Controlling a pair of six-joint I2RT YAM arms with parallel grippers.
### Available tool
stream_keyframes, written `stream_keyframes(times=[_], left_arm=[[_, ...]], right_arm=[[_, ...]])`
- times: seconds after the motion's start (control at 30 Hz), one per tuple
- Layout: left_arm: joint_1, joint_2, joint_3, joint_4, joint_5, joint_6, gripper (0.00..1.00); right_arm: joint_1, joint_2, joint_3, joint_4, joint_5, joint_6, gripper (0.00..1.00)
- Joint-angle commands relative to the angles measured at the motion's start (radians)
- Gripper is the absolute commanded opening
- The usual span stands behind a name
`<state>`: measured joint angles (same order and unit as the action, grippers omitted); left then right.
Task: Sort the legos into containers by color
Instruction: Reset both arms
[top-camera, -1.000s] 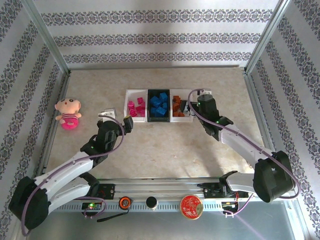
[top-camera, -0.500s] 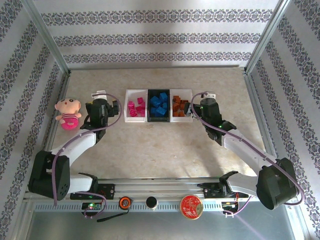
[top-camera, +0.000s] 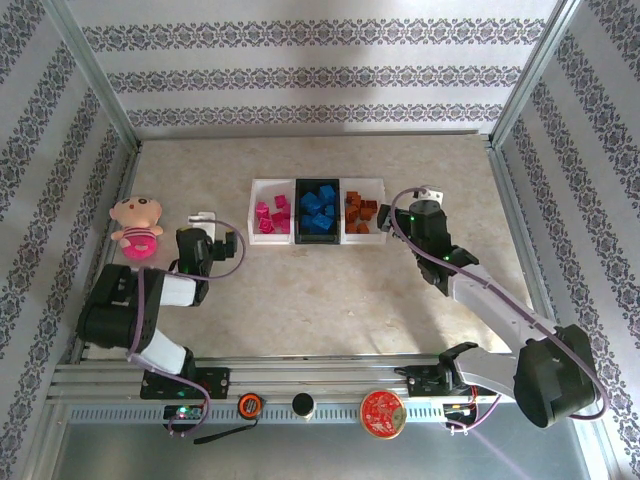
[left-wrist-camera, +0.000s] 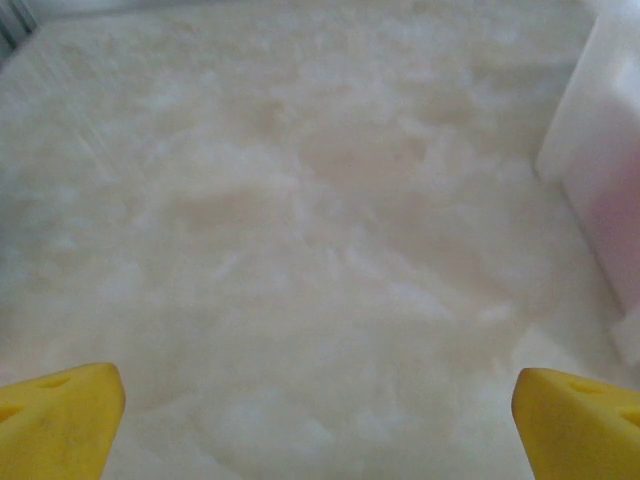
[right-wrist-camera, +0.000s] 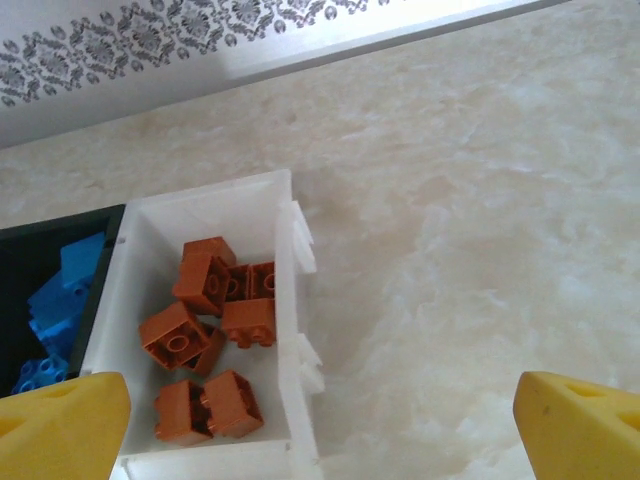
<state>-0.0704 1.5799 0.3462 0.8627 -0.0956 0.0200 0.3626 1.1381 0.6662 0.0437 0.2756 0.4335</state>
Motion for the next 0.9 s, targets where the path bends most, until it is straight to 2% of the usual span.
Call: stream_keyframes(times=[0.0,0.07,0.13,0.17,0.37,0.47,0.57,0.67,0.8,0.87], left_arm=[[0.028,-0.008,0.018,0.091,0.061,0.013,1.0],[0.042,0.022,0.022,0.137,0.071,0.006,1.0],[0.043,0.006,0.028,0.099,-0.042,-0.041,1.0],[0.043,0.015,0.014,0.148,-0.085,-0.055,1.0],[0.042,0.013,0.016,0.135,-0.044,-0.04,1.0],[0.043,0.012,0.024,0.12,-0.035,-0.035,1.0],[0.043,0.014,0.023,0.124,-0.034,-0.034,1.0],[0.043,0.015,0.023,0.125,-0.034,-0.034,1.0],[0.043,0.017,0.024,0.127,-0.033,-0.034,1.0],[0.043,0.015,0.024,0.128,-0.033,-0.034,1.0]], right_arm=[[-0.008,-0.035,-0.066,0.104,0.01,-0.046,0.98],[-0.011,-0.047,-0.101,0.147,0.0,-0.094,0.98],[-0.013,-0.054,-0.118,0.154,0.005,-0.129,0.98],[-0.013,-0.056,-0.119,0.156,0.005,-0.147,0.98],[-0.035,-0.086,-0.135,0.187,0.114,-0.297,0.98],[-0.105,-0.1,-0.187,0.266,0.124,-0.328,0.98],[-0.186,-0.059,-0.257,0.408,0.078,-0.361,0.98],[-0.271,0.046,-0.283,0.531,-0.014,-0.341,0.98],[-0.309,0.196,-0.307,0.737,-0.082,-0.37,0.98],[-0.31,0.215,-0.303,0.752,-0.137,-0.411,0.98]])
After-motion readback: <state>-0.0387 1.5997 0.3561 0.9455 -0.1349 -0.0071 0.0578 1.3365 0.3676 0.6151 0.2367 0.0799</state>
